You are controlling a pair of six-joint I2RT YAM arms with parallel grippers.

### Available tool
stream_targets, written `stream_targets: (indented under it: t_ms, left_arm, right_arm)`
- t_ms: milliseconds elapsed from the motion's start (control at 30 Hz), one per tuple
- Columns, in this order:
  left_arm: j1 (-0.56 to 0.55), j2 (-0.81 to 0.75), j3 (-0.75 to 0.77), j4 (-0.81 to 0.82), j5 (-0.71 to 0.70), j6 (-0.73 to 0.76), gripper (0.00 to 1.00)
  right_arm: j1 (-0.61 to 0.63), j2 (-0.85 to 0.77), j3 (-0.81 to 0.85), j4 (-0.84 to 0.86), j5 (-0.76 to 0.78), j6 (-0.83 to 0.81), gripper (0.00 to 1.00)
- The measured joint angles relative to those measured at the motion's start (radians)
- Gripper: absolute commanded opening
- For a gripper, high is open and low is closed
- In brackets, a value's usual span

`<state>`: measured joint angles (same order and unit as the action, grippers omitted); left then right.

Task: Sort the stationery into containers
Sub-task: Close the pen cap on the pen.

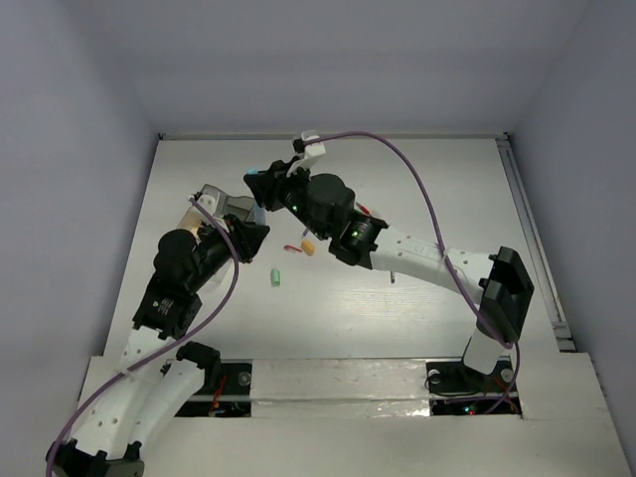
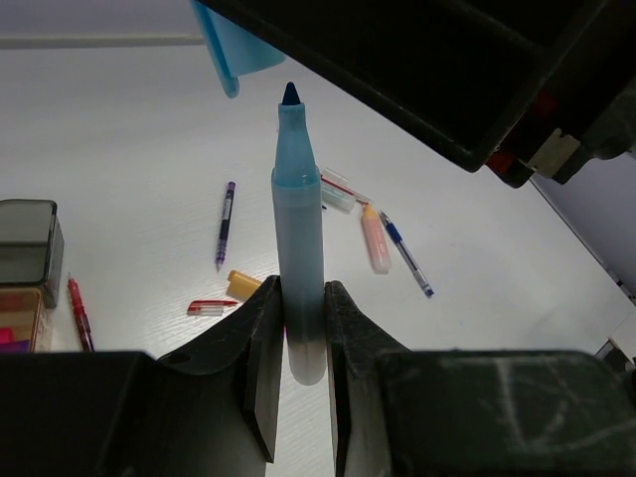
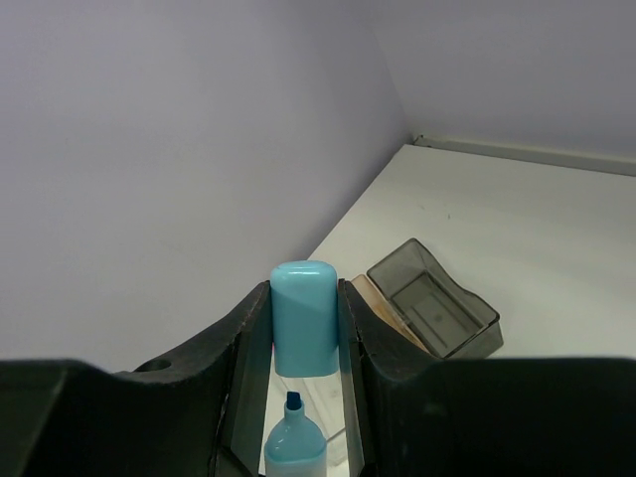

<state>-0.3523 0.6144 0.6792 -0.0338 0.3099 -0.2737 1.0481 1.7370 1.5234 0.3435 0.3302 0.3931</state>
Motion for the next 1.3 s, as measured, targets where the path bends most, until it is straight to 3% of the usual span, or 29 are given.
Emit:
stream_targets:
  t_ms: [967,1300]
  left_arm:
    - [0.008,-0.018,0.000,-0.002,-0.051,-0.010,0.00]
    - [0.014,-0.026,0.000,-0.010,-0.035,-0.048,0.00]
  right_arm:
    - [0.036,0.000,-0.034,0.040,0.043,-0.031,0.09]
    - [0.058,-0.016,-0.151,0.224,0.038,-0.006,0.08]
